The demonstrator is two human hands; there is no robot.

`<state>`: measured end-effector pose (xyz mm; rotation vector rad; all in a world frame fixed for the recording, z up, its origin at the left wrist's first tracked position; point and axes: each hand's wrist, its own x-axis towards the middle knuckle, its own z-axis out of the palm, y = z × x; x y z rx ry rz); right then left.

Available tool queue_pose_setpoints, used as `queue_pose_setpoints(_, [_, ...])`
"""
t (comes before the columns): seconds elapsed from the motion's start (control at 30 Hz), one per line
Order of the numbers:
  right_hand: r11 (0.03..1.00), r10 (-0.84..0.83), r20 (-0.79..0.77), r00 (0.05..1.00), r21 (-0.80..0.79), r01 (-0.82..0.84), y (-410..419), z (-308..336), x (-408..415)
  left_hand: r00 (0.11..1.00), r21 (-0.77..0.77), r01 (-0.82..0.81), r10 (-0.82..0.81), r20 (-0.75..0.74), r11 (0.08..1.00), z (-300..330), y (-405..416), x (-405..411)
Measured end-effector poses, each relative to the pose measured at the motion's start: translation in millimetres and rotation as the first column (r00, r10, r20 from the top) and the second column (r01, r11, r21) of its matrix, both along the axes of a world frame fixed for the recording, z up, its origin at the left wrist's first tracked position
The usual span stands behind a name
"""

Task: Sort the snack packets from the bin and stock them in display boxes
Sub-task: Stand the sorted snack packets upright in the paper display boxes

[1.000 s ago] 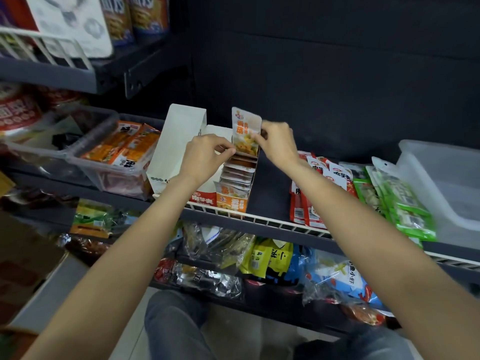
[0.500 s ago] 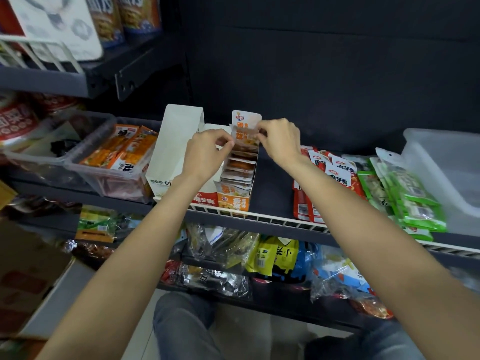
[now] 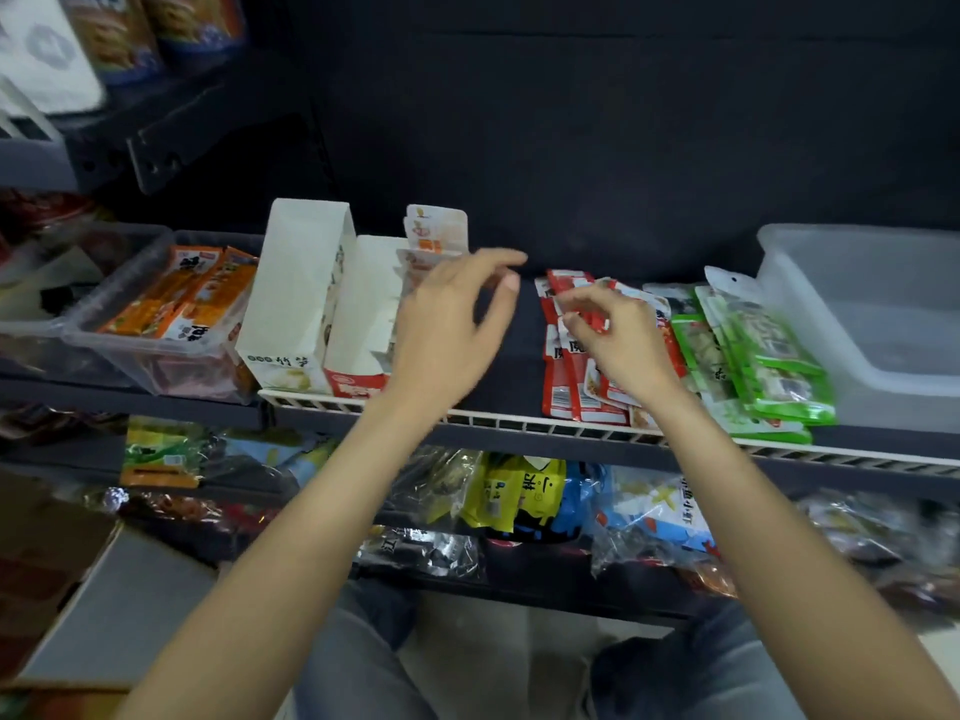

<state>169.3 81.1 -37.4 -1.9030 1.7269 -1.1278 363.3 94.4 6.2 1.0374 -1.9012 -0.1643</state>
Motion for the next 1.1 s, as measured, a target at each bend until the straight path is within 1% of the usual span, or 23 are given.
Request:
queue_pose_setpoints(0.03, [1.0,-0.027,-0.083,0.996,0.013,0.028,8,-7,-12,0.999,0.039,0.047,-0.048,0.016,0.998,-8,3,-15])
queue_pose_setpoints(0.1, [0.997,-0.065,-0.217,0.974,0.028,0.073,22,-20,-33,0.992,0.187,0.106,-0.117,0.047,0.977,-30,-2,-45])
queue_pose_setpoints(0.17, [0.994,-0.079,-0.263,0.962,0.057,0.097,28,-28,-48,0.99,0.375,0.092,-0.127,0.068,0.922,-53,-14,-70])
queue_pose_setpoints(0.2, [0.992,-0.083,-0.276,0.958,0.072,0.107,29,-32,-54,0.989,0.437,0.066,-0.117,0.091,0.897,-63,-21,-80])
queue_pose_setpoints(0.23, [0.988,-0.094,-0.291,0.952,0.094,0.126,28,-35,-58,0.987,0.46,0.042,-0.109,0.119,0.887,-70,-28,-89])
queue_pose_setpoints(0.33, [0.939,-0.131,-0.337,0.932,0.259,0.225,19,-41,-67,0.972,0.47,0.027,-0.133,0.195,0.882,-80,-41,-112])
queue_pose_setpoints(0.37, [0.923,-0.119,-0.34,0.933,0.308,0.231,17,-44,-68,0.964,0.483,0.016,-0.142,0.225,0.876,-81,-44,-118])
queue_pose_setpoints(0.43, [0.92,-0.068,-0.314,0.947,0.347,0.181,17,-47,-65,0.948,0.53,-0.032,-0.143,0.286,0.848,-85,-50,-129])
queue_pose_setpoints(0.5, [0.937,-0.022,-0.299,0.954,0.327,0.124,20,-50,-58,0.939,0.593,-0.099,-0.122,0.321,0.799,-92,-56,-130])
queue_pose_setpoints(0.57, [0.939,0.015,-0.301,0.954,0.331,0.089,22,-50,-51,0.951,0.633,-0.106,-0.109,0.291,0.767,-98,-62,-119])
queue_pose_setpoints(0.67, [0.944,0.07,-0.257,0.964,0.329,0.019,19,-48,-42,0.988,0.648,-0.022,-0.08,0.129,0.761,-102,-61,-97])
queue_pose_setpoints(0.77, [0.947,0.053,-0.138,0.989,0.321,-0.006,13,-49,-34,1.0,0.624,-0.023,0.01,0.024,0.781,-101,-58,-82])
queue_pose_setpoints(0.83, [0.948,-0.01,-0.111,0.994,0.314,0.045,9,-53,-32,0.998,0.664,-0.051,0.064,0.004,0.746,-100,-60,-76])
queue_pose_setpoints(0.9, [0.94,-0.073,-0.191,0.979,0.314,0.131,6,-57,-32,0.993,0.715,-0.075,0.114,-0.007,0.695,-101,-65,-70])
queue_pose_setpoints(0.93, [0.934,-0.101,-0.217,0.971,0.315,0.168,5,-57,-31,0.992,0.72,-0.083,0.122,-0.002,0.689,-101,-66,-68])
queue_pose_setpoints(1.0, [0.92,-0.149,-0.189,0.971,0.334,0.206,2,-56,-30,0.991,0.699,-0.115,0.132,0.03,0.706,-101,-66,-65])
queue_pose_setpoints(1.1, [0.907,-0.184,-0.093,0.978,0.368,0.206,2,-53,-32,0.983,0.624,-0.182,0.153,0.101,0.76,-99,-59,-65])
